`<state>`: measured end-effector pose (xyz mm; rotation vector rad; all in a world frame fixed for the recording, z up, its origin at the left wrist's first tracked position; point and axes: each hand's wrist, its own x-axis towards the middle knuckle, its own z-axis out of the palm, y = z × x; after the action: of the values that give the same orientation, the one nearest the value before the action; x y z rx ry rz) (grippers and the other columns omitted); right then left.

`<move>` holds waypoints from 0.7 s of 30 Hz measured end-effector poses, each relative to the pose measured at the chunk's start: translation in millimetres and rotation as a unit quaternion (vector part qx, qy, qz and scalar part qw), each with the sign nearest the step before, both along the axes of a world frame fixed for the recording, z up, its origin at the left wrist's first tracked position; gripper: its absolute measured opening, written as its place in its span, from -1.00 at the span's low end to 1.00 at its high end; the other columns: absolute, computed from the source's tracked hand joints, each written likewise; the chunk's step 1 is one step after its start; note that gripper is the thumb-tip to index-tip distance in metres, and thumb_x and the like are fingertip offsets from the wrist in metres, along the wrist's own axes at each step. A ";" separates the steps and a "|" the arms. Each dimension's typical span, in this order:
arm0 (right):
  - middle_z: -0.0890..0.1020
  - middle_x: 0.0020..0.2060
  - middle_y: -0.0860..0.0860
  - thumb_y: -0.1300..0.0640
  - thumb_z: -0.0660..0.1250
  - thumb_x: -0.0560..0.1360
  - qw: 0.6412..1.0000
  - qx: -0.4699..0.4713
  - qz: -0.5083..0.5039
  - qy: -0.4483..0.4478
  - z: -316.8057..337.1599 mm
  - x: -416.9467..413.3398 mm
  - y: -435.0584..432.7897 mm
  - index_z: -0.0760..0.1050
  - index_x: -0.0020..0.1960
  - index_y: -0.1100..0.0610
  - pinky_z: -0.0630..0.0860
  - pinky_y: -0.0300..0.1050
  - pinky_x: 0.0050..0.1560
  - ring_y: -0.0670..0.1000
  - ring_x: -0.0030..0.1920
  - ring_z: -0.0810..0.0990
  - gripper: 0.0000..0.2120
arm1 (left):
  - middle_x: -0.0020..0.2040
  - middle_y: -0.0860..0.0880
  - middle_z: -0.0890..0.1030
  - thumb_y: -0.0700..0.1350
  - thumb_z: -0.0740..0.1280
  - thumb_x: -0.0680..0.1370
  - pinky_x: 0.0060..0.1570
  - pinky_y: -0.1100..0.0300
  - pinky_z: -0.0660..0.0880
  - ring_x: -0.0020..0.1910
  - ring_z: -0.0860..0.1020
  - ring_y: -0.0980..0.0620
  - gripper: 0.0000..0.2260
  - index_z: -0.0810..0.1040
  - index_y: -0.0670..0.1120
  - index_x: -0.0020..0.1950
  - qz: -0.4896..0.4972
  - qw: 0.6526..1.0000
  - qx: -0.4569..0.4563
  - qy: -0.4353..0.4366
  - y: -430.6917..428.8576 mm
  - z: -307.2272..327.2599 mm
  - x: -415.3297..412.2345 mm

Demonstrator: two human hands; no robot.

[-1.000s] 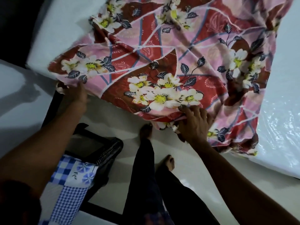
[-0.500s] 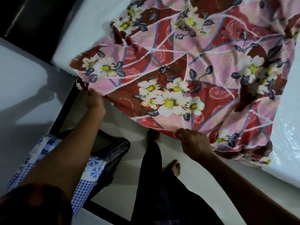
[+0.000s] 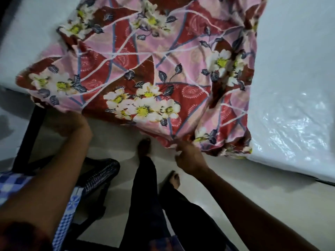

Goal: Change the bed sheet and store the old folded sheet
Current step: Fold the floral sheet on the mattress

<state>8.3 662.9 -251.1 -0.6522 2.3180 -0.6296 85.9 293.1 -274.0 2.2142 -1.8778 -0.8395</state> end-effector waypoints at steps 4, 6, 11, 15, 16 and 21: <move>0.52 0.12 0.05 0.09 0.47 0.34 0.968 0.038 -0.154 0.194 1.4 -20.0 62.7 0.47 0.25 0.05 0.54 0.05 -0.02 0.16 0.10 0.50 -0.51 | 0.34 -0.24 0.43 -0.06 0.31 0.53 0.32 -0.02 0.38 0.33 0.40 -0.21 -0.62 0.48 -0.14 0.33 -0.285 0.936 -0.121 0.166 116.8 -2.0 -37.0; 0.48 0.19 0.11 -0.04 0.50 0.34 0.950 0.079 -0.170 0.249 -2.9 -27.0 93.0 0.42 0.33 0.05 0.51 0.09 0.02 0.21 0.13 0.47 -0.39 | 0.21 -0.21 0.51 -0.09 0.34 0.51 0.17 -0.10 0.46 0.21 0.47 -0.20 -0.72 0.57 -0.14 0.20 -0.515 0.831 -0.109 0.182 174.4 -6.2 -47.9; 0.36 0.35 0.10 -0.08 0.47 0.39 0.940 0.110 -0.244 0.210 -25.1 -54.9 146.2 0.43 0.33 0.05 0.45 0.12 0.17 0.24 0.23 0.42 -0.43 | 0.44 -0.14 0.46 0.04 0.28 0.58 0.36 -0.12 0.33 0.39 0.41 -0.22 -0.55 0.49 -0.08 0.44 -0.721 0.673 -0.106 0.128 264.6 -18.4 -83.5; 0.60 0.05 0.11 0.25 0.28 0.46 0.941 0.020 -0.270 0.204 -31.2 -69.3 163.2 0.57 -0.01 0.12 0.48 0.02 -0.14 0.22 -0.01 0.57 -0.85 | 0.49 -0.19 0.41 0.18 0.14 0.63 0.38 -0.27 0.28 0.46 0.35 -0.30 -0.49 0.46 -0.09 0.46 -0.713 0.693 -0.093 0.041 273.3 -34.0 -95.1; 0.63 -0.01 0.07 0.27 0.29 0.44 0.936 0.007 -0.294 0.195 -28.5 -69.8 162.7 0.58 -0.05 0.10 0.47 -0.02 -0.18 0.17 -0.05 0.59 -0.84 | 0.50 -0.21 0.38 0.21 0.13 0.62 0.39 -0.30 0.25 0.47 0.32 -0.32 -0.47 0.47 -0.07 0.46 -0.715 0.693 -0.092 0.021 271.5 -36.0 -92.6; 0.63 -0.22 0.07 0.25 0.37 0.43 0.901 0.006 -0.395 0.180 -10.5 -68.7 214.5 0.68 -0.04 0.08 0.33 -0.19 -0.29 0.02 -0.24 0.54 -0.82 | 0.62 -0.19 0.14 0.43 -0.04 0.56 0.45 -0.32 0.09 0.56 0.13 -0.32 -0.32 0.24 0.12 0.60 -0.738 0.667 -0.087 -0.050 279.7 -32.8 -89.4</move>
<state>-60.5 877.4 -261.6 0.2568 2.9226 -0.8967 -3.4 572.8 -306.8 0.1340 -3.3703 -0.4784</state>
